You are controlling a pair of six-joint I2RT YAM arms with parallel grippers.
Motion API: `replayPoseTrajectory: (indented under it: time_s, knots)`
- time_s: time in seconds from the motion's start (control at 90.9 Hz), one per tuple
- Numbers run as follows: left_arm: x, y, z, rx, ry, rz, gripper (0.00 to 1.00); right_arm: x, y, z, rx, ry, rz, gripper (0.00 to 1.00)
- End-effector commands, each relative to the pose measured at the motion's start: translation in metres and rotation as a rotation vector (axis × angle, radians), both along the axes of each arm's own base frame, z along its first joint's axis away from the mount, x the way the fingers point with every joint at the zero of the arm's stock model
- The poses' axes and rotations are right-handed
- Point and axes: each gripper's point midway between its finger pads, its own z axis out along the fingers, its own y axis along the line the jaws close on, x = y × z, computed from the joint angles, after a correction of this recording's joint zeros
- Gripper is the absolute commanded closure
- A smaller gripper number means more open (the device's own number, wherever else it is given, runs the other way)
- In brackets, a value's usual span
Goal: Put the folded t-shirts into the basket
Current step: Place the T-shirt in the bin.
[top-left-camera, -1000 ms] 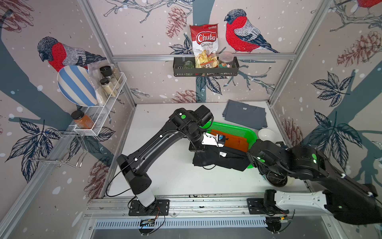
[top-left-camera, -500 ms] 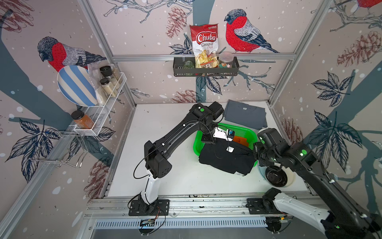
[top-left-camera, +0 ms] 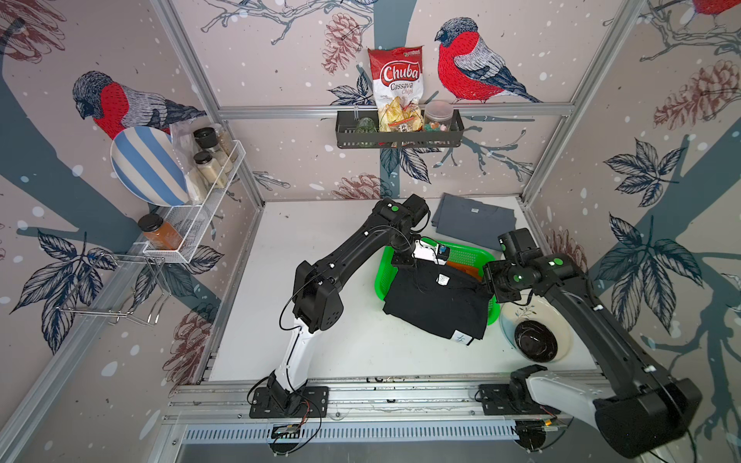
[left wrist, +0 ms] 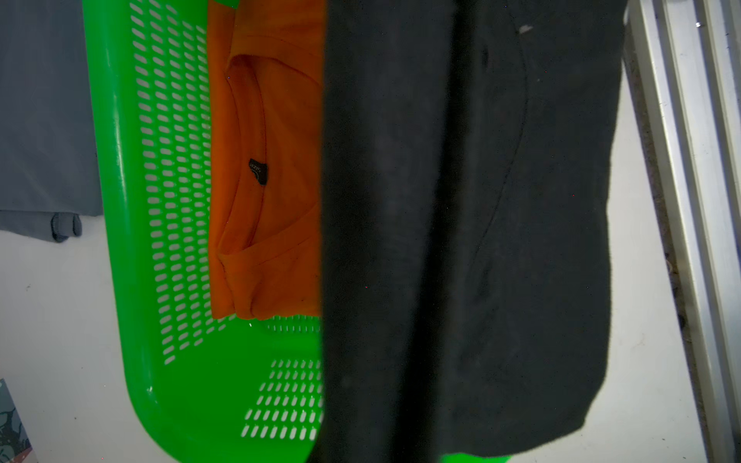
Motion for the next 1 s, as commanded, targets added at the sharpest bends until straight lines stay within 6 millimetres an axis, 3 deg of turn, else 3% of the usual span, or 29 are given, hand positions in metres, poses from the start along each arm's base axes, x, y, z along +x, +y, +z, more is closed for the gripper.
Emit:
replayPoseTrajectory:
  time_s: [0.0, 0.33, 0.627, 0.759, 0.99]
  knots:
    - [0.017, 0.005, -0.002, 0.013, -0.045, 0.010, 1.00, 0.000, -0.013, -0.016, -0.065, 0.056, 0.012, 1.00]
    - [0.044, 0.002, -0.029, 0.032, -0.045, 0.030, 1.00, 0.028, -0.025, -0.040, -0.046, 0.167, -0.032, 1.00]
    - [0.063, -0.011, -0.036, 0.019, -0.076, 0.062, 1.00, 0.045, -0.033, -0.036, -0.068, 0.177, -0.049, 1.00]
    - [0.083, -0.016, -0.050, 0.022, -0.117, 0.130, 1.00, 0.055, -0.035, -0.042, -0.078, 0.194, -0.047, 1.00]
    - [0.080, -0.012, -0.087, 0.073, -0.063, 0.169, 1.00, 0.065, -0.040, -0.063, -0.139, 0.257, -0.028, 1.00]
